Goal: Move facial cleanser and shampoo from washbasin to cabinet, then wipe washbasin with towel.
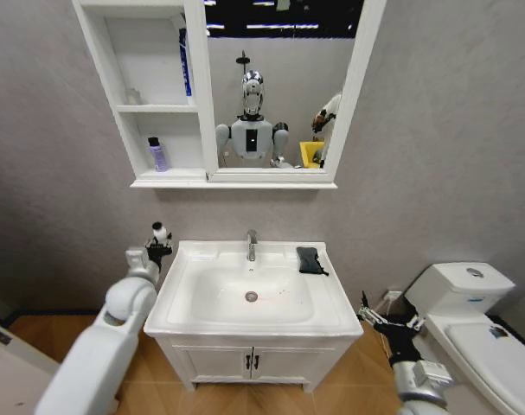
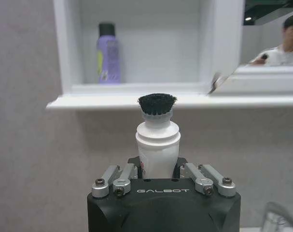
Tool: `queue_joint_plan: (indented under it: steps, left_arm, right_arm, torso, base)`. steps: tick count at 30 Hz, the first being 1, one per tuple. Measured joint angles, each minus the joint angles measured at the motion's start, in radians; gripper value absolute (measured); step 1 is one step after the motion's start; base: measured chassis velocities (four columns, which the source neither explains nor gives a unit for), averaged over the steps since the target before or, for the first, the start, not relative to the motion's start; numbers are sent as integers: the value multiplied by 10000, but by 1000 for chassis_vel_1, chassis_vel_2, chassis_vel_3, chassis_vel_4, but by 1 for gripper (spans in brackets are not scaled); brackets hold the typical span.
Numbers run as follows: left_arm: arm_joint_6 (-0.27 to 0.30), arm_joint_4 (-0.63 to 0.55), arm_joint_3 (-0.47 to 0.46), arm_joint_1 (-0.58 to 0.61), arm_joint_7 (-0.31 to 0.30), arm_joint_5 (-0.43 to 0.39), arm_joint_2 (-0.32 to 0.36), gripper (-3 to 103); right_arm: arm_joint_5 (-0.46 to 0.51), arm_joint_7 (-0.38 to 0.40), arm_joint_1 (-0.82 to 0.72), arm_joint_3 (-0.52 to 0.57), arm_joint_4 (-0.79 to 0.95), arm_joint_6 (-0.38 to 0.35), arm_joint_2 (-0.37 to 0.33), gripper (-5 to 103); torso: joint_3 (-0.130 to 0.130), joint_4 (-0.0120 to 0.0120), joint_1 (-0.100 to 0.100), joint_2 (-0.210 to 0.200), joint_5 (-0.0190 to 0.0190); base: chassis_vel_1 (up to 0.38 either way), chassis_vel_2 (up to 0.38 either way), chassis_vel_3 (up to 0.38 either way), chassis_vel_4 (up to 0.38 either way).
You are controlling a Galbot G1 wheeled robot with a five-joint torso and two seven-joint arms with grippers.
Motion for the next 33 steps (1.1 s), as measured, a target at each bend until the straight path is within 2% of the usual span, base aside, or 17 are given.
queue_joint_plan:
  steps: [3, 4, 6, 7, 9, 10, 12, 13, 15, 17, 18, 19, 22, 23, 25, 28, 33]
  left_arm:
    - [393, -156, 342, -1651, -233, -1763, 1229, 32]
    - [393, -156, 342, -1651, -233, -1763, 1229, 32]
    - [446, 468, 959, -3309, -360, -2429, 1684, 32]
    - [446, 468, 959, -3309, -360, -2429, 1684, 32]
    - [455, 1360, 2002, -5162, -244, -2647, 1785, 32]
    - [455, 1360, 2002, -5162, -244, -2647, 1785, 32]
    - [337, 2360, 3003, -6570, -164, -2638, 1493, 32]
    - [337, 2360, 3003, -6570, -164, -2638, 1493, 32]
    - [178, 3453, 3677, -7529, -143, -2474, 952, 32]
    - [96, 3917, 3904, -7832, -139, -2371, 673, 32]
    - [-4, 4451, 4142, -8161, -128, -2253, 304, 32]
    - [-4, 4451, 4142, -8161, -128, -2253, 304, 32]
    - [-122, 5473, 4363, -8620, 38, -1673, -511, 32]
    - [-122, 5473, 4363, -8620, 38, -1673, -511, 32]
    - [-231, 6201, 4373, -8743, 151, -1088, -918, 32]
    - [-319, 6961, 4299, -8759, 376, -603, -1150, 32]
    - [-395, 7513, 4259, -8875, 659, -405, -1355, 32]
  right_arm:
    - [-8, -18, 21, 2, -81, 37, -36, 100]
    - [-8, -18, 21, 2, -81, 37, -36, 100]
    - [-10, -27, 20, 3, -82, 41, -47, 100]
    - [-10, -27, 20, 3, -82, 41, -47, 100]
    - [-11, -33, 25, 0, -22, 30, -48, 100]
    - [-11, -33, 25, 0, -22, 30, -48, 100]
    - [-7, -35, 14, 34, 37, 24, -59, 100]
    - [-7, -35, 14, 34, 37, 24, -59, 100]
    - [68, -35, -61, 133, 110, 25, -79, 100]
    - [128, -34, -123, 197, 136, 36, -101, 100]
    - [198, -29, -213, 286, 140, 103, -136, 100]
    - [198, -29, -213, 286, 140, 103, -136, 100]
    - [236, -20, -358, 406, -15, 350, -209, 100]
    - [236, -20, -358, 406, -15, 350, -209, 100]
    - [235, -17, -384, 392, -38, 393, -200, 100]
    - [215, -16, -285, 349, -38, 336, -201, 100]
    - [151, -17, -44, 281, -94, 168, -245, 100]
  torso:
    - [-1, 6, -2, 0, 0]
    - [-1, 6, -2, 0, 0]
    - [0, 3, -1, 0, -1]
    - [0, 3, -1, 0, -1]
    - [1, 2, 0, -1, 4]
    - [1, 2, 0, -1, 4]
    - [1, 2, 2, -1, 1]
    - [1, 2, 2, -1, 1]
    - [1, 0, 2, -1, 4]
    - [2, 0, 2, -1, -1]
    - [3, 0, 4, -3, 0]
    - [3, 0, 4, -3, 0]
    - [2, 1, 2, -3, 4]
    - [2, 1, 2, -3, 4]
    - [2, -2, 3, -2, 6]
    - [3, 6, 4, -4, -1]
    - [1, 11, 2, -3, 0]
  base:
    - [0, 0, 0, 0]
    - [0, 0, 0, 0]
    - [0, 0, 0, 0]
    - [0, 0, 0, 0]
    - [0, 0, 0, 0]
    - [0, 0, 0, 0]
    - [0, 0, 0, 0]
    - [0, 0, 0, 0]
    - [0, 0, 0, 0]
    - [0, 0, 0, 0]
    - [0, 0, 0, 0]
    - [0, 0, 0, 0]
    - [0, 0, 0, 0]
    - [0, 0, 0, 0]
    - [0, 0, 0, 0]
    - [0, 0, 0, 0]
    - [0, 0, 0, 0]
